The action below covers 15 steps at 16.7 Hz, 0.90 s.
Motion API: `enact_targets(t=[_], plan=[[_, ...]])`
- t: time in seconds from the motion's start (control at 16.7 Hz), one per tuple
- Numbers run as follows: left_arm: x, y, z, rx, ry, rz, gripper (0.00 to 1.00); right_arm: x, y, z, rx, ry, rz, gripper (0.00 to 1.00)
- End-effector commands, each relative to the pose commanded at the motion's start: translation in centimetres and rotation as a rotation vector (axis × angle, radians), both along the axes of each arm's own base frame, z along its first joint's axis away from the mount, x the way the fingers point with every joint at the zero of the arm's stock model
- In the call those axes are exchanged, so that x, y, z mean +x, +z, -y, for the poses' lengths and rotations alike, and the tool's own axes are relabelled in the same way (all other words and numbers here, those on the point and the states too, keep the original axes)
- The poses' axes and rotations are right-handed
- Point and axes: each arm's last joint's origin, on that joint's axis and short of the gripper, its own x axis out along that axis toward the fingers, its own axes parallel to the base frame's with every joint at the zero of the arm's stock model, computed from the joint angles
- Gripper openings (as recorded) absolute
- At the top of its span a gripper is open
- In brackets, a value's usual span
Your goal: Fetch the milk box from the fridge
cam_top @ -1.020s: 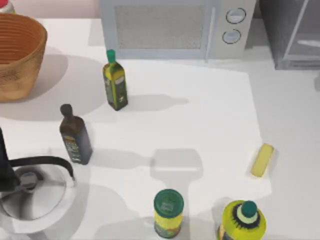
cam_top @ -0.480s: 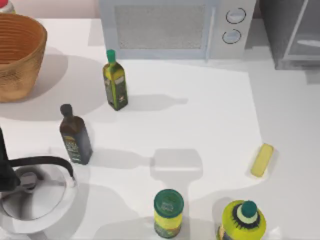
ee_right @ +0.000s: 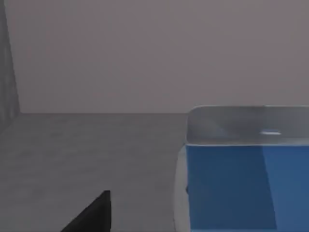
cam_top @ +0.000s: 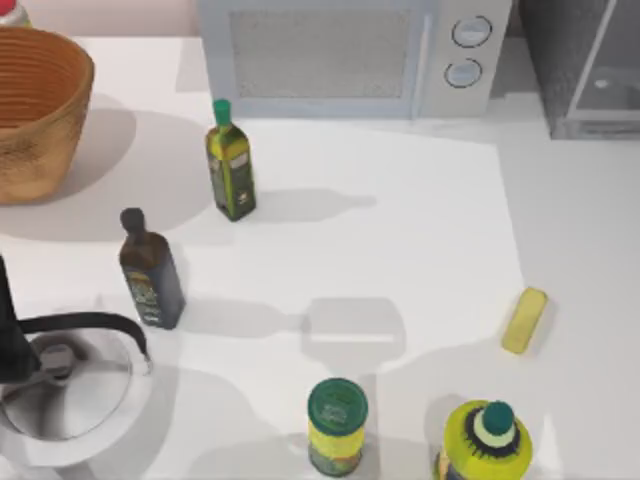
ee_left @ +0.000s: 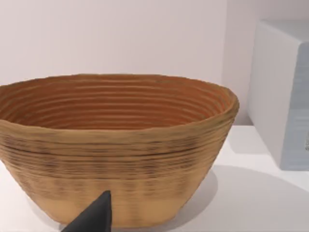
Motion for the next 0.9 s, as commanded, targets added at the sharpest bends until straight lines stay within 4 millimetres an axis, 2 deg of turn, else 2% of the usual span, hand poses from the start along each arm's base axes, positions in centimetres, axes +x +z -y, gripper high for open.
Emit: enact_targets(t=[0.12,0.36,0.9], plan=[[0.00,0.00,0.00,0.000,0.000,0.000,1.00,0.63,-0.03,-0.07,0.001,0.000,-0.005,1.00],[0.00,0.00,0.00,0.000,0.000,0.000,1.00,0.66,-0.01,-0.08,0.001,0.000,-0.005,1.00],[0.00,0.00,0.00,0.000,0.000,0.000,1.00,0.66,-0.01,-0.08,0.001,0.000,-0.005,0.32]])
